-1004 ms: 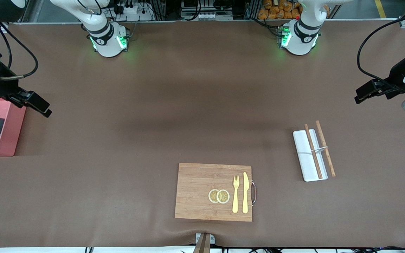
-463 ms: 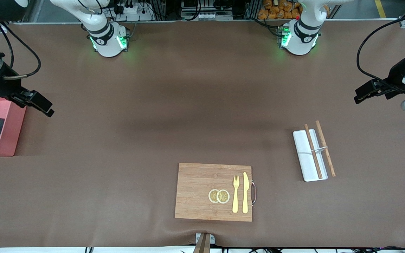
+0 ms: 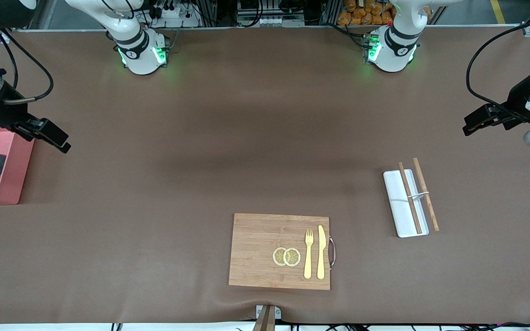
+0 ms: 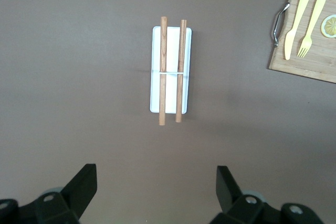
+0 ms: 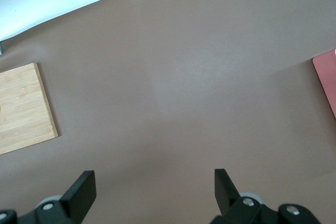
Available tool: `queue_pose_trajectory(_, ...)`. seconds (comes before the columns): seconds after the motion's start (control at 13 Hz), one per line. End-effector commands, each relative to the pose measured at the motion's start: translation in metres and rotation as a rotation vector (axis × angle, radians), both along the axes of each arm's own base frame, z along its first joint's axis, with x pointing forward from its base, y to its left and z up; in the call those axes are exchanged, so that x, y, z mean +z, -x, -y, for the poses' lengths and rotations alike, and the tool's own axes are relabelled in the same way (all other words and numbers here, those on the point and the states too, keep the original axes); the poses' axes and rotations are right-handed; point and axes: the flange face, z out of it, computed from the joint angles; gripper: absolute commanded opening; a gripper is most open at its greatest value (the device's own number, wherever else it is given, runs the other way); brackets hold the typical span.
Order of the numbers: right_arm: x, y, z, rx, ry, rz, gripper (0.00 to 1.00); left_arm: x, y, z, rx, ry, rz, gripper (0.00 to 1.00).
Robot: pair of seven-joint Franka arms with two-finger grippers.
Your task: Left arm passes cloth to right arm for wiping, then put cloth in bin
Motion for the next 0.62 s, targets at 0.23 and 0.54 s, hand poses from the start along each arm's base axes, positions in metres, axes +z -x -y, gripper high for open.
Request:
queue_pose_trajectory(0.23,0.0028,-0.0040,-0.0003,0.092,0.026,-0.008,1.00,0.0033,0.0047,0.0015,-0.013,0.017,0.001,1.00)
queue_pose_trajectory(0.54,0.0044,-0.0043,0.0037,0.357,0.119,-0.010,1.00,0.0025,0.0047,0.0015,-0.010,0.017,-0.001,1.00)
